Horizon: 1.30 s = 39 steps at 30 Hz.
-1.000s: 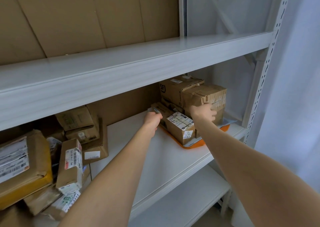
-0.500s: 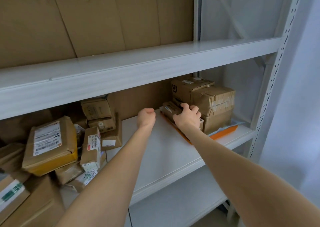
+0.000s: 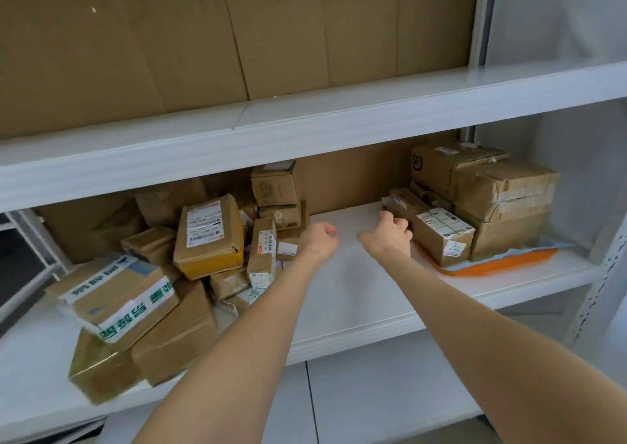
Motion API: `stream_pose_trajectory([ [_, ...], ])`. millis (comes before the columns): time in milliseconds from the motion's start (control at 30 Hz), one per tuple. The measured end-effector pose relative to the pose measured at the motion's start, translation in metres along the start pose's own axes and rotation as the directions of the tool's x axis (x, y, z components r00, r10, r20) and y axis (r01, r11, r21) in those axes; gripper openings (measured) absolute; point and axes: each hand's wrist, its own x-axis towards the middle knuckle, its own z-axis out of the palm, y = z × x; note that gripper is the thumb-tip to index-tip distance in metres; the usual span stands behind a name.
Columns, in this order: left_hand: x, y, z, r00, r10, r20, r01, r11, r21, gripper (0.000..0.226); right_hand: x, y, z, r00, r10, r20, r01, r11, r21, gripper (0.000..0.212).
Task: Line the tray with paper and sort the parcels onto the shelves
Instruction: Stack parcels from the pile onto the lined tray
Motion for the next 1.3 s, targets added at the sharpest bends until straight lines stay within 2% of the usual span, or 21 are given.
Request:
stream_pose_trajectory([
  [267,0.012,-0.034,-0.045,0.998,0.047,-0.037,-0.045,0.997,0.067,0.032,-0.003,-0.042,0.045,0.999,0.018,0.037,-0.020,0.999,0.037,0.069],
  [367,0.021,-0.047,-0.078,0.988,0.062,-0.140,-0.044,0.991,0.126,0.036,-0.006,-0.070,0.069,0.997,-0.017,0.073,0.009,0.994,0.109,0.068],
  [433,0.032,-0.062,-0.105,0.969,0.033,-0.245,0.010,0.985,0.170,0.041,-0.011,-0.092,0.088,0.991,-0.064,0.118,0.046,0.987,0.154,0.065],
  [533,0.052,-0.093,-0.145,0.927,-0.060,-0.371,0.146,0.967,0.208,0.045,-0.020,-0.124,0.121,0.965,-0.122,0.233,0.064,0.967,0.245,0.050],
  [633,0.070,-0.125,-0.170,0.891,-0.263,-0.371,0.334,0.932,0.142,0.059,-0.029,-0.148,0.149,0.925,-0.151,0.348,0.027,0.941,0.338,0.053],
  [700,0.079,-0.142,-0.178,0.882,-0.328,-0.337,0.378,0.921,0.093,0.065,-0.031,-0.157,0.163,0.909,-0.143,0.391,-0.008,0.933,0.361,0.061],
  [867,0.094,-0.162,-0.182,0.908,-0.363,-0.209,0.363,0.931,-0.041,0.070,-0.031,-0.164,0.181,0.894,-0.079,0.441,-0.114,0.912,0.395,0.057],
  [1000,0.097,-0.154,-0.181,0.901,-0.343,-0.265,0.344,0.938,-0.044,0.063,-0.032,-0.168,0.185,0.898,-0.024,0.439,-0.198,0.869,0.453,0.052],
  [1100,0.101,-0.147,-0.185,0.896,-0.289,-0.337,0.283,0.957,-0.069,0.058,-0.028,-0.169,0.180,0.917,-0.016,0.398,-0.233,0.789,0.568,0.061],
  [1200,0.107,-0.139,-0.188,0.897,-0.283,-0.340,0.233,0.956,-0.180,0.051,-0.023,-0.167,0.167,0.924,-0.008,0.381,-0.279,0.668,0.690,0.064],
  [1300,0.108,-0.129,-0.180,0.914,-0.254,-0.317,0.159,0.942,-0.296,0.047,-0.021,-0.161,0.147,0.925,0.005,0.379,-0.302,0.614,0.729,0.067],
])
